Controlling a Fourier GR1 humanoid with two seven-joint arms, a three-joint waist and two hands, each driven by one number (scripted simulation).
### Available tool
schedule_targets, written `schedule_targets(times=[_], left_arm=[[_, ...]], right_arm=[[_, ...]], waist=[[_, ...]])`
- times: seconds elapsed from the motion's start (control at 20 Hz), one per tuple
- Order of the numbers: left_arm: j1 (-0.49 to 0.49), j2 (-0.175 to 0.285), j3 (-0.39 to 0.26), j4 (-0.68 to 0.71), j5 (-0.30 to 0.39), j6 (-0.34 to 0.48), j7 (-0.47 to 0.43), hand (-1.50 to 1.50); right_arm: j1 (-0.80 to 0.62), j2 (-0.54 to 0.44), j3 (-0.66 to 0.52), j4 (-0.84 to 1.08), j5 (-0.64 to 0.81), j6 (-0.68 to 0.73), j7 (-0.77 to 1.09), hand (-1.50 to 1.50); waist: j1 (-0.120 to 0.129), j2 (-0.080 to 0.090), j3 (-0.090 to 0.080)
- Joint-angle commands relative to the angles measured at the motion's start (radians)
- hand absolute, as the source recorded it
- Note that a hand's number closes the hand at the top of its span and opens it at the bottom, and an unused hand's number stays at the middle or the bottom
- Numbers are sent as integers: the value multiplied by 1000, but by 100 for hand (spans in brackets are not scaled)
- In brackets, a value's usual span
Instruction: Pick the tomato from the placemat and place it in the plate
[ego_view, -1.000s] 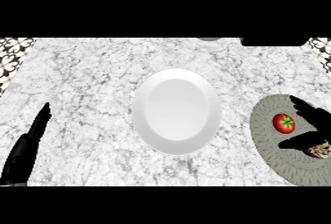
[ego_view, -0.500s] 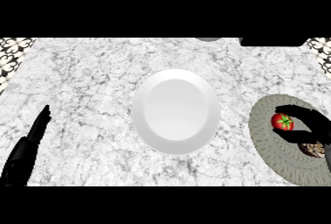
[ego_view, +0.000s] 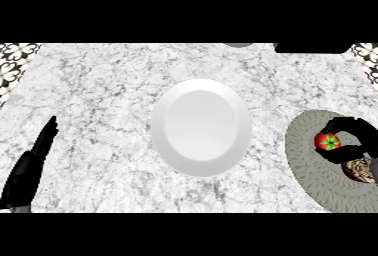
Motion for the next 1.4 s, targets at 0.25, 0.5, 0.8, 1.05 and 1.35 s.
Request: schedule_targets(times=[0.25,0.5,0.8,1.05,1.35], left_arm=[[1,-16,-4,18,-17,8,-17,0],[32,-27,-10,-67,-13,-1,47,0],[16,-14,17,10,-32,10,-5,0],[63,-10,28,-44,-9,-9,7,0],[13,-18,22,-25,-24,-13,6,0]], right_arm=[[-14,-99,197,-92,331,-188,23,150],[7,-129,103,-109,334,-354,-52,150],[43,-129,78,-442,325,-404,33,150],[111,-106,68,-731,183,-318,-43,150],[121,-80,103,-1019,120,-186,104,150]], waist=[[-2,1,4],[-1,0,5],[-22,-5,4],[-27,-12,4],[-16,-3,4]])
